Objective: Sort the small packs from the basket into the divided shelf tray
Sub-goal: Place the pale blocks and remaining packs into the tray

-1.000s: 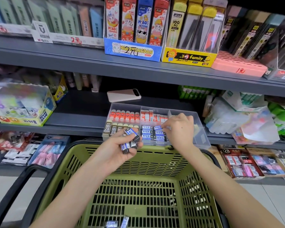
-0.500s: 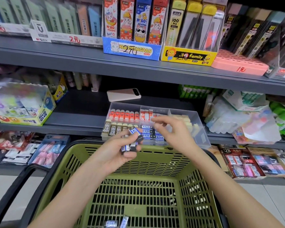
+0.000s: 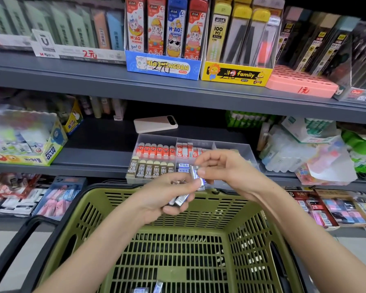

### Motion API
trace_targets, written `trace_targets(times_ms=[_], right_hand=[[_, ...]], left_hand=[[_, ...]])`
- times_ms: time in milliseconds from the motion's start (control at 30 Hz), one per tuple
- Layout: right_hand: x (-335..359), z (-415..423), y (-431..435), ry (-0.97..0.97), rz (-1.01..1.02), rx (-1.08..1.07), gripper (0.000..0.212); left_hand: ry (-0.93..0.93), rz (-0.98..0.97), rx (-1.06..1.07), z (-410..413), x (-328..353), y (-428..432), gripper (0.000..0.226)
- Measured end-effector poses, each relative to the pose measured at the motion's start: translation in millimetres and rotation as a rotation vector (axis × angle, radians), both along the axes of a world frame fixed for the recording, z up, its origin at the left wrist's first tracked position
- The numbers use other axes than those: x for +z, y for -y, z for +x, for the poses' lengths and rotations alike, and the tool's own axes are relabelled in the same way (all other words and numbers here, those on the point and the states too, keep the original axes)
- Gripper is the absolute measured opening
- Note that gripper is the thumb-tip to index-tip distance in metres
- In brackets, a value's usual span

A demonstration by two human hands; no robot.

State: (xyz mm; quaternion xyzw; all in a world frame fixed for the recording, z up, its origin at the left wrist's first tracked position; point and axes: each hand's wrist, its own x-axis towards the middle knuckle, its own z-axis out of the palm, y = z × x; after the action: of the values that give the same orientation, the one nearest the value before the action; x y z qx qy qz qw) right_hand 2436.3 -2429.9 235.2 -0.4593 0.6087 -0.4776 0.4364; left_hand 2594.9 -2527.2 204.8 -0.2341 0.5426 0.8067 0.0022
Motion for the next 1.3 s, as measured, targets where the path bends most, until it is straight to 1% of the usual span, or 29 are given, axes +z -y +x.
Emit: trace_targets(times_ms=[67,100,167,233,300,400,467,567,633,667,700,833,900,967,1000,1033,1067,1100,1133,1167,1200,1267,1300], right_hand=[[2.9,-14.1,0.8,-0.023,0.008,-0.089,0.017],[2.5,-22.7,2.4,-0.082,-0.002,-0.173,0.017],[-3.1,-39.9,6.7,-0.279,0.014,-0.338,0.014],[-12.9,-50.0,10.6,-0.425,0.077,-0.392,0.012],[-23.4,-52.0,13.0,-0.545,0.130,-0.368,0.012],[-35.4,-49.4,14.4,-0.846,0.195,-0.273,0.012],[-35.1,-47.2,15.7,-1.002,0.207,-0.226,0.014],[-27.9,-44.0,19.1,-1.122,0.218,-0.179,0.015],[-24.7,-43.0,20.7,-1.322,0.246,-0.127,0.012],[-24.5,-42.9,21.1,-1.439,0.258,-0.097,0.016],[-26.0,-43.3,20.7,-1.512,0.270,-0.073,0.022],[-33.8,-44.7,15.9,-1.597,0.302,-0.014,0.031],[-34.7,-44.0,12.8,-1.608,0.311,-0.022,0.031],[-31.1,-40.3,9.7,-1.535,0.274,-0.107,0.026],[-27.8,-36.7,8.5,-1.438,0.225,-0.165,0.023],[-23.7,-31.6,7.8,-1.283,0.155,-0.208,0.020],[-20.0,-24.7,7.4,-1.079,0.071,-0.216,0.017],[-15.6,-15.8,7.5,-0.873,-0.005,-0.178,0.014],[-10.9,-5.5,7.4,-0.725,-0.054,-0.107,0.015],[-7.6,3.7,7.5,-0.640,-0.074,-0.041,0.017],[-5.8,10.6,8.0,-0.597,-0.076,0.009,0.018],[-5.2,18.6,9.9,-0.552,-0.075,0.041,0.016],[-5.5,19.9,10.9,-0.517,-0.065,0.029,0.014]], left_hand=[[0.016,-0.011,0.067,-3.2,0.7,-1.1,0.038],[0.017,0.017,0.120,-3.7,0.4,-0.2,0.039],[0.012,0.127,0.241,-2.9,-0.3,3.2,0.036],[-0.003,0.241,0.333,-0.3,-0.9,7.7,0.025],[-0.007,0.294,0.387,2.6,-2.0,11.5,0.022],[-0.001,0.294,0.420,6.8,-1.7,14.7,0.021],[0.003,0.292,0.428,9.2,-0.5,15.6,0.022],[0.002,0.282,0.427,11.1,-0.5,16.1,0.027],[-0.006,0.285,0.424,11.2,-0.6,16.0,0.034],[-0.010,0.288,0.422,11.3,-1.0,15.9,0.036],[-0.013,0.292,0.419,11.0,-1.2,15.8,0.037],[-0.008,0.304,0.424,10.9,-2.1,14.9,0.042],[-0.002,0.325,0.425,10.4,-1.9,13.9,0.044],[-0.009,0.349,0.424,9.5,-1.8,12.5,0.036],[-0.013,0.357,0.424,9.3,-1.8,12.1,0.030],[-0.017,0.363,0.421,8.6,-1.7,12.0,0.022],[-0.024,0.371,0.414,8.3,-1.6,11.8,0.014],[-0.031,0.375,0.405,8.0,-1.5,11.6,0.010],[-0.037,0.379,0.394,8.1,-0.9,11.2,0.010],[-0.042,0.383,0.380,7.9,-0.2,10.5,0.014],[-0.047,0.386,0.367,8.2,0.9,9.9,0.024],[-0.057,0.387,0.347,8.7,2.2,9.6,0.043],[-0.060,0.380,0.345,9.4,2.4,10.0,0.047]])
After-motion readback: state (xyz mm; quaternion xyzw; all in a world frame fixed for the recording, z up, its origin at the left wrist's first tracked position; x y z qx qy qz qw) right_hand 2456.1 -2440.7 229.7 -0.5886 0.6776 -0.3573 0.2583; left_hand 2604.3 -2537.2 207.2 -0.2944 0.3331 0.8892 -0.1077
